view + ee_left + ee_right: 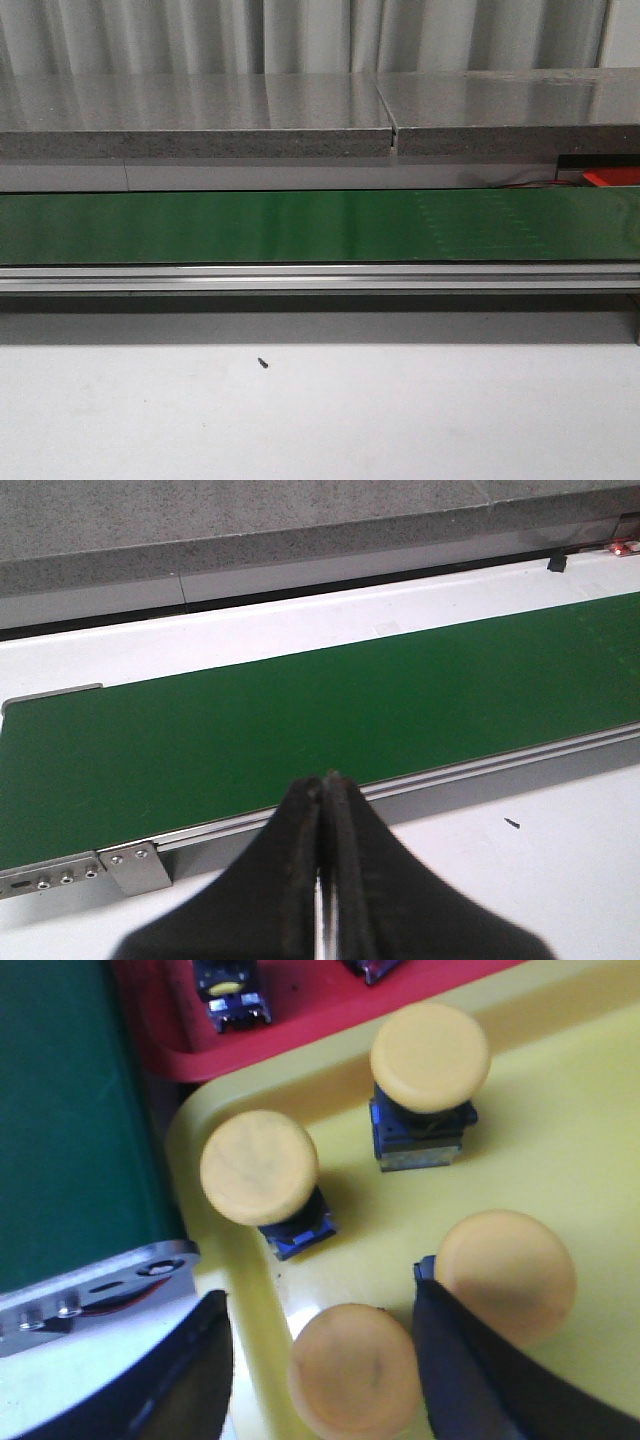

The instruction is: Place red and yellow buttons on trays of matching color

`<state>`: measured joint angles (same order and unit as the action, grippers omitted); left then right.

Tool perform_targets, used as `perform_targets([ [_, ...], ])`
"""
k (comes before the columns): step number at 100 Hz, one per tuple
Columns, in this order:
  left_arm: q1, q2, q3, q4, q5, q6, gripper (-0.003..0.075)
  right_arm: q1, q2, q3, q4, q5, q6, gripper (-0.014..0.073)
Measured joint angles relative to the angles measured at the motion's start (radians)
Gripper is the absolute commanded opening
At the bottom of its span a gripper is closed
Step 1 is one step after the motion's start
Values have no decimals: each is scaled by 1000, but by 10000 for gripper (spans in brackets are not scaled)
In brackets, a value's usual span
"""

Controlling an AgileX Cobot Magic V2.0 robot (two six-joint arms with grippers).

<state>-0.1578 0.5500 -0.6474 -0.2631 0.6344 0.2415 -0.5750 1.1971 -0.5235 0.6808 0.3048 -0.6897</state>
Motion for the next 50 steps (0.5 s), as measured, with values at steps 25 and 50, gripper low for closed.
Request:
perform_targets([
  [25,0,0,0,0,0,0,-19,35,-176,0,0,49,0,288],
  [50,0,0,0,0,0,0,-19,220,-303,0,-11,72,-15,-111],
])
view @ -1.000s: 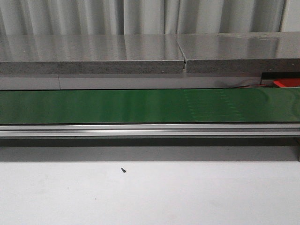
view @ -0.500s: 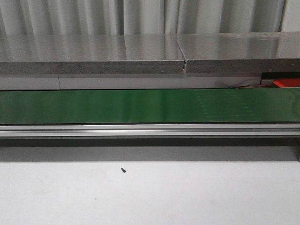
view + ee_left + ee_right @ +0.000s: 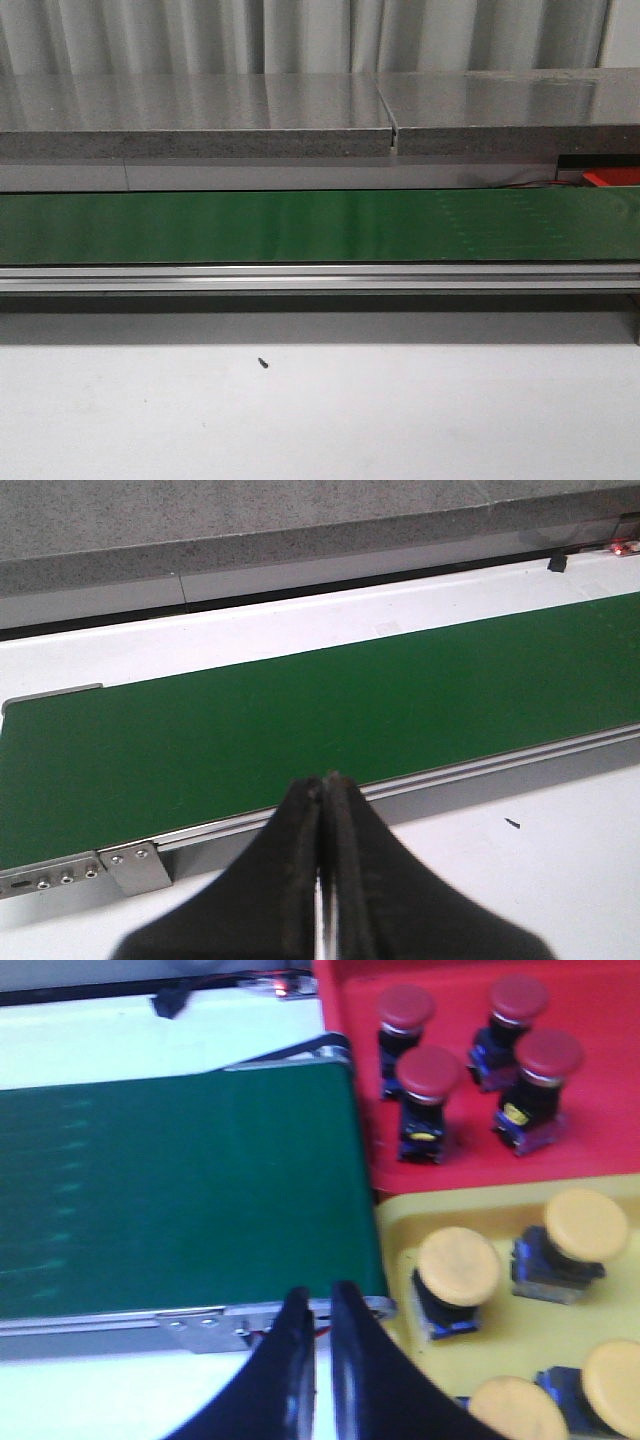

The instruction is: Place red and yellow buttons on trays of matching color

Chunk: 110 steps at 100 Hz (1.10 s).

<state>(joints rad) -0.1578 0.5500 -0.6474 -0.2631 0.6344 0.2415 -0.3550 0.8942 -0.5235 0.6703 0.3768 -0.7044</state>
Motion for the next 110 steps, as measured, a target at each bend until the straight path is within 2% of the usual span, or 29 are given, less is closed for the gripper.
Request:
perform_targets([
  [45,0,0,0,0,0,0,-19,231,-170,0,-7,4,-6,-110],
  [68,0,0,0,0,0,0,-19,247,-303,12,-18,-30,-6,-110],
  [110,0,0,0,0,0,0,-19,247,-419,36,-7,-44,-6,-111],
])
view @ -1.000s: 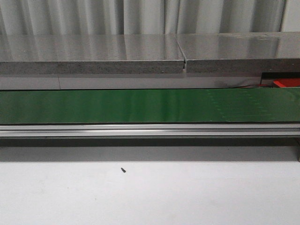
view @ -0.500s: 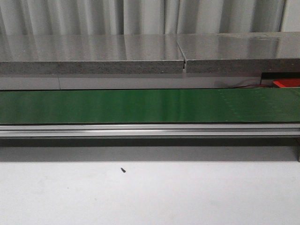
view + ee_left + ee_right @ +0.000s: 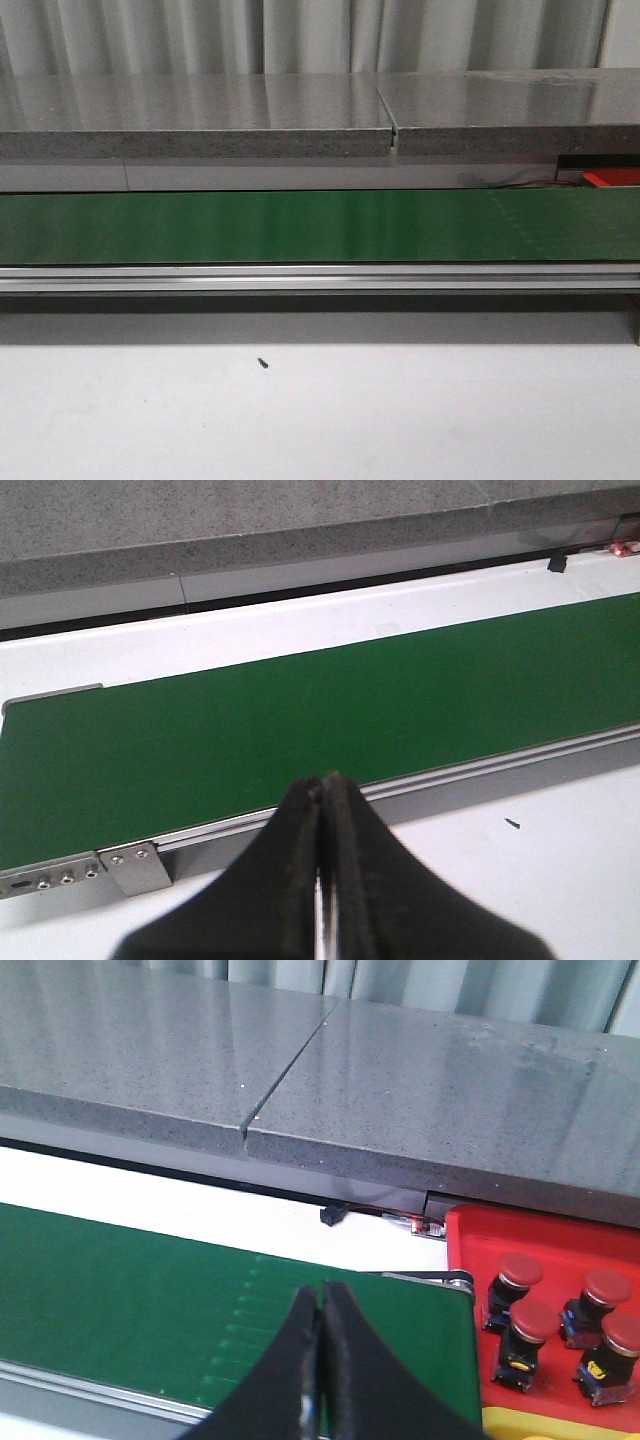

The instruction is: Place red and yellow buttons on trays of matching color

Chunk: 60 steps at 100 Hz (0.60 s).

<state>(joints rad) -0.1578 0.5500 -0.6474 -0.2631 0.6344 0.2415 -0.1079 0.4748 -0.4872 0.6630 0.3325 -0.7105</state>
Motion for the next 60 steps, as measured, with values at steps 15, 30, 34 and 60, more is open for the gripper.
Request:
perform_targets([
  [15,0,0,0,0,0,0,-19,0,-92,41,9,-2,0,-111],
  [30,0,0,0,0,0,0,-19,0,-170,97,28,-12,0,-111],
  [34,0,0,0,0,0,0,-19,0,-182,108,28,-12,2,-111],
  [60,0,0,0,0,0,0,-19,4,-243,144,-379,-7,381,-111],
])
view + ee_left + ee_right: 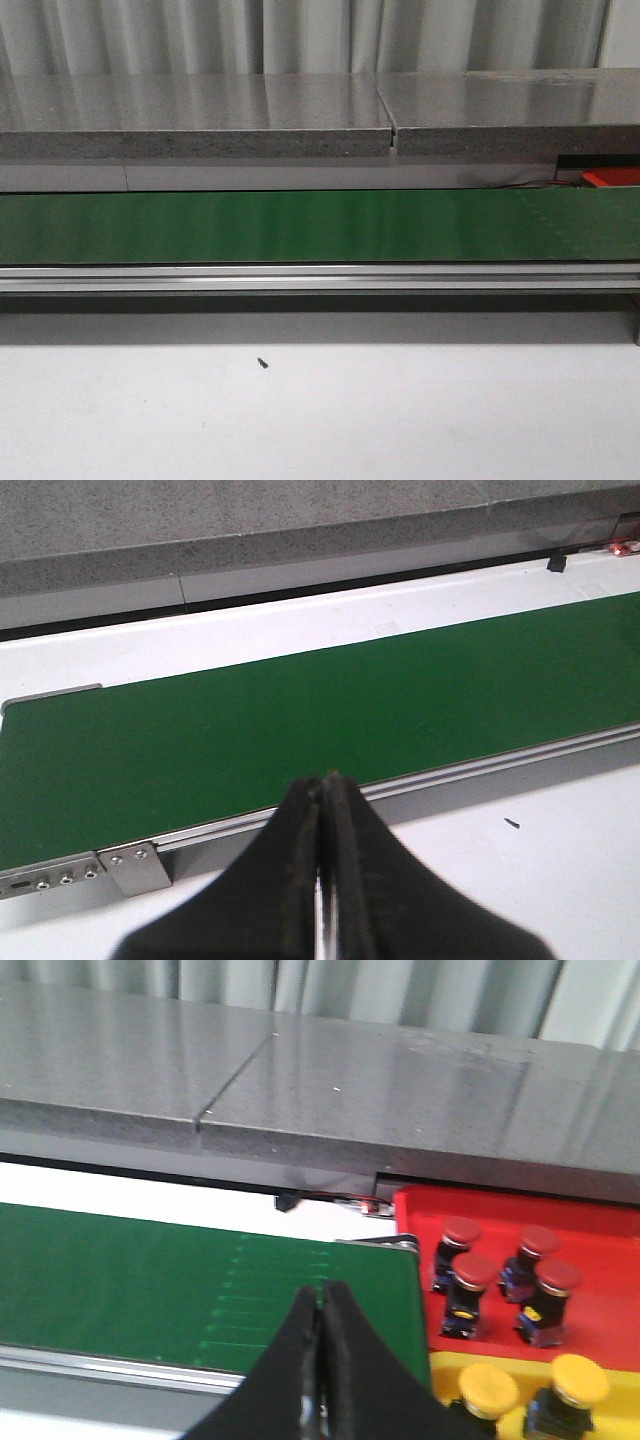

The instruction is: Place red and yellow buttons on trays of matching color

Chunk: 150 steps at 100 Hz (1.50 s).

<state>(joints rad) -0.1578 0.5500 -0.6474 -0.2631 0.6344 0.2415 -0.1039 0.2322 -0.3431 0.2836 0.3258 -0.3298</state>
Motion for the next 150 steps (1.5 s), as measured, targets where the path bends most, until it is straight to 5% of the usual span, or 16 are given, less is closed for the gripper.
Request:
perform_targets([
  [17,0,0,0,0,0,0,-19,32,-66,67,-235,-61,215,-111],
  [71,0,0,0,0,0,0,-19,37,-216,367,-392,-351,480,-110],
  [150,0,0,0,0,0,0,-19,37,-243,370,-416,-336,505,-115],
])
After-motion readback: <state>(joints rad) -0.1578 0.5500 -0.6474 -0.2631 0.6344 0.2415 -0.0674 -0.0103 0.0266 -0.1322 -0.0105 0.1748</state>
